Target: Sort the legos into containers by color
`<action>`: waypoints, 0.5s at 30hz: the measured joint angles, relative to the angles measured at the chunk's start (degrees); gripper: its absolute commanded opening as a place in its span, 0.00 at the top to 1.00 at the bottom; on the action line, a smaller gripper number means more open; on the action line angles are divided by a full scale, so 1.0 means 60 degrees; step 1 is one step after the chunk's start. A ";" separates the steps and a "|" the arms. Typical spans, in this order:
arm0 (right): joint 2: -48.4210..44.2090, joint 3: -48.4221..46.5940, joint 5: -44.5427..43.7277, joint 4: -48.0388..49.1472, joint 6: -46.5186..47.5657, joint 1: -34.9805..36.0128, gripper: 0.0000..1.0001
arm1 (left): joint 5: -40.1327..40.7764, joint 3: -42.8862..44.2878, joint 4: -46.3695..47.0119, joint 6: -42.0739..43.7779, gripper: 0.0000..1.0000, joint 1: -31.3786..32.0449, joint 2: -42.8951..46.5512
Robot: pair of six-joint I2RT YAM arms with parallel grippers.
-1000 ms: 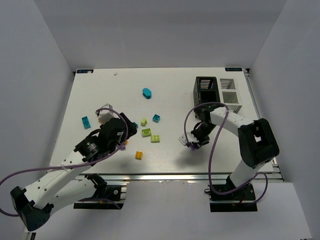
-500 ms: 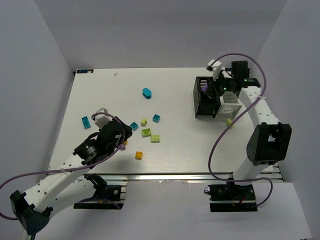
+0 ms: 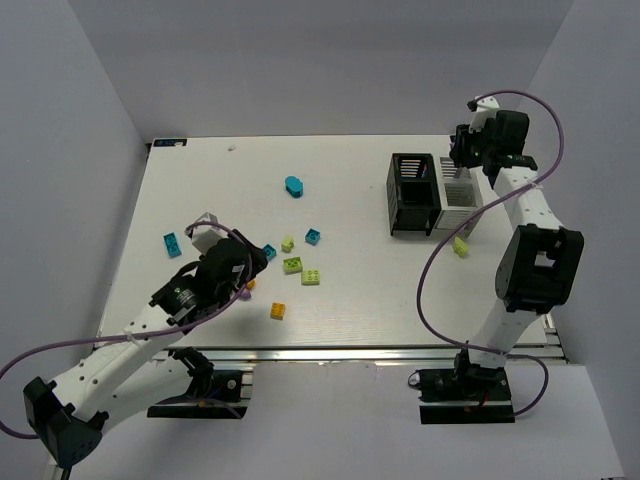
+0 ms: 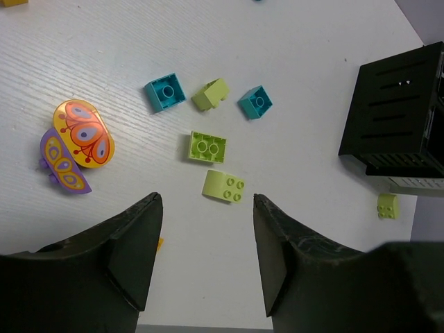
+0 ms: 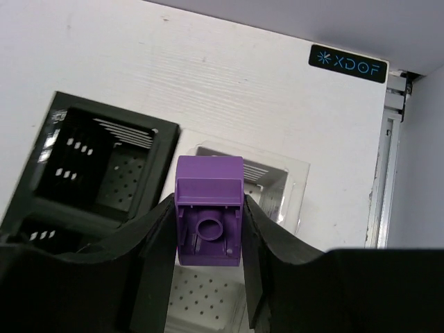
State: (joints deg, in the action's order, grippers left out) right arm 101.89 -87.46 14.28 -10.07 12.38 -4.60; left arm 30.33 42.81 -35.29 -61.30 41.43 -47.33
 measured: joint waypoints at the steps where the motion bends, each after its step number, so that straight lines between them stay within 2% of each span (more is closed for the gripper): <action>1: 0.0208 -0.0095 -0.0058 0.0066 -0.0007 -0.0025 0.94 | -0.0022 0.0000 0.0011 0.0000 0.35 0.0000 -0.0011; 11: 0.1439 -0.0776 -0.0219 0.0382 0.0004 -0.0040 0.73 | -0.0175 0.0000 0.0149 0.0000 0.34 -0.0011 -0.0208; 15: 0.1621 -0.0980 -0.0211 0.0510 0.0033 -0.0044 0.55 | -0.0215 0.0000 0.0171 0.0015 0.33 -0.0025 -0.0361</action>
State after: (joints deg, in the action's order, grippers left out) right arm 111.61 -93.34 13.02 -7.01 12.58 -4.86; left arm 29.04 42.81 -34.26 -61.21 41.28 -49.50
